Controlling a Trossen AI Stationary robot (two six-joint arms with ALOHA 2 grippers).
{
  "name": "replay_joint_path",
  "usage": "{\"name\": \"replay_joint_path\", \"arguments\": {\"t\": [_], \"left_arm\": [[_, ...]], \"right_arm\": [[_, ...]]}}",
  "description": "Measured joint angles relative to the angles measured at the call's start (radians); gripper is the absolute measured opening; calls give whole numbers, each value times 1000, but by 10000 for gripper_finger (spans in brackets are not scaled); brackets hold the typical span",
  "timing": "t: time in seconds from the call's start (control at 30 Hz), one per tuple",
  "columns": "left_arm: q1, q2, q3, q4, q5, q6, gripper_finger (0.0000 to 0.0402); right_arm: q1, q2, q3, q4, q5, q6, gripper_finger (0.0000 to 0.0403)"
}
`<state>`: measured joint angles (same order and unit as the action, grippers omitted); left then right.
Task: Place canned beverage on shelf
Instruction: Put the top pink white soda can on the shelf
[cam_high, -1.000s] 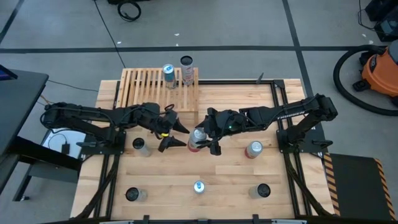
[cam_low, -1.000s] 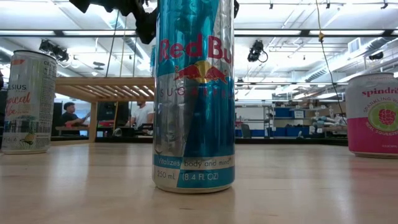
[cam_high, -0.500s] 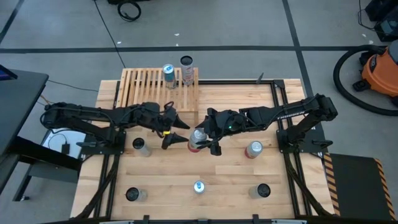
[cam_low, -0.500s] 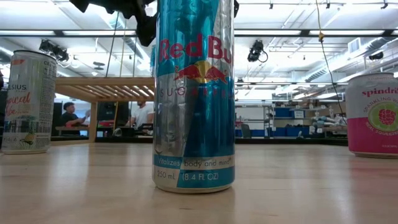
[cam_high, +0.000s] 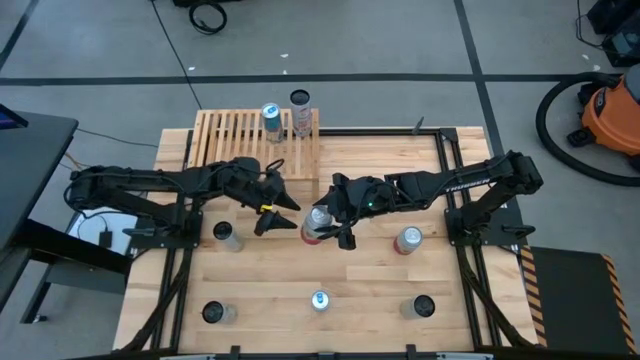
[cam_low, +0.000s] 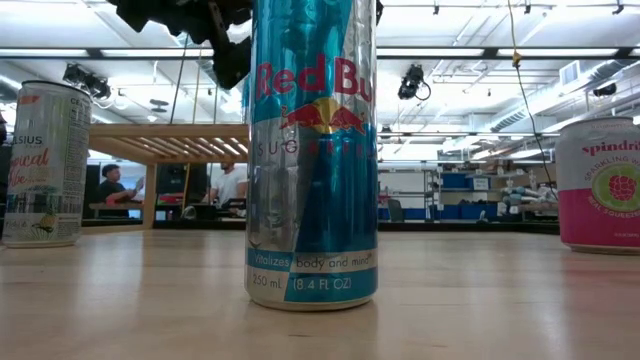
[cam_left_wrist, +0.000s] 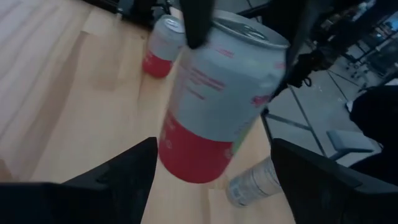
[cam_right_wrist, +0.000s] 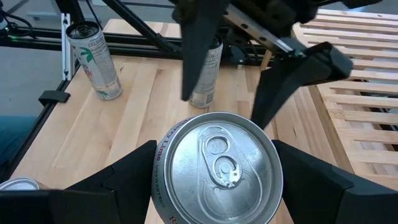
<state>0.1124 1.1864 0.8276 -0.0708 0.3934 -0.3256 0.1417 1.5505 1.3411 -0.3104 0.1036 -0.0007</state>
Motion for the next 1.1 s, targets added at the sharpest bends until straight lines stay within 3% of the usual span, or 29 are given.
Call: {"name": "replay_joint_path", "arguments": {"t": [1.1], "left_arm": [[1,0,0,21,-8,-26,316]], "right_arm": [[-8,1,0,76,-19,79,292]]}}
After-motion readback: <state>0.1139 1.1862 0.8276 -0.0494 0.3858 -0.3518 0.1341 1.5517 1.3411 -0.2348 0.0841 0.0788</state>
